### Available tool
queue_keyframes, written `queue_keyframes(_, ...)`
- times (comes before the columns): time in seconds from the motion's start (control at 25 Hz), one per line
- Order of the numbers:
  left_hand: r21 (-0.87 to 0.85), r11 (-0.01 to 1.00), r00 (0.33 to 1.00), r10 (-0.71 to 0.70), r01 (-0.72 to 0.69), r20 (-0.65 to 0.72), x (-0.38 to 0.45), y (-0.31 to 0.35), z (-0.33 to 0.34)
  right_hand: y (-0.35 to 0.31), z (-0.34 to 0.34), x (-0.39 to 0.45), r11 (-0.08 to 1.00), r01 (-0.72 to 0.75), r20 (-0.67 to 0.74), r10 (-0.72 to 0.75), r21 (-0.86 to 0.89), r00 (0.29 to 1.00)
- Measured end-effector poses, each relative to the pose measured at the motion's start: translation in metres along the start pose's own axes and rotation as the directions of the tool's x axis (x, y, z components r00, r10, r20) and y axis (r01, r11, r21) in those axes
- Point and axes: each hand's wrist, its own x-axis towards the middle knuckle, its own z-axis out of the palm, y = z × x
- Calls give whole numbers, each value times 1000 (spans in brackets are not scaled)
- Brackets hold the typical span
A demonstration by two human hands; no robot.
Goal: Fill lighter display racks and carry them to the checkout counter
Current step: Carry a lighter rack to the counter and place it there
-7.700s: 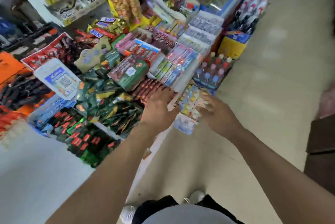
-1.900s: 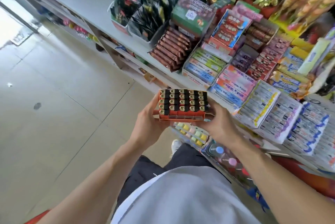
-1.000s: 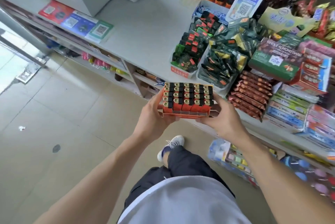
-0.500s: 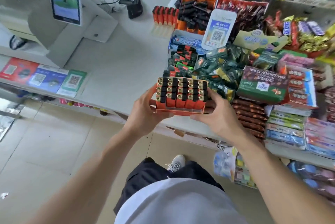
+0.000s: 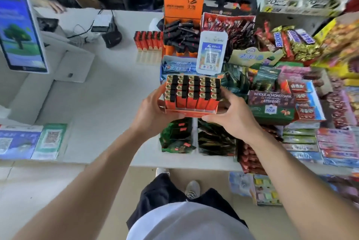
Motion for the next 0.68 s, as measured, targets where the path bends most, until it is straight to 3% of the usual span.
queue_keyframes(0.12,-10,999,998,35,-34,59,57,8,-15,-17,-12,36,999,-46,-78,46,1,996)
queue_keyframes(0.28,123,987,992,95,-105,82,137,30,-29,-33,-41,92,999,-35,-166,31,-21,986)
queue_keyframes(0.56,363,873,943,326,-326,61,301,77,-28,-35,-119,225,996,-19,-306,-8,-85,952)
queue_keyframes(0.68,442,829,935,349,-343,70,363,102,-29,-36,-148,279,997,11,-331,-35,-73,943)
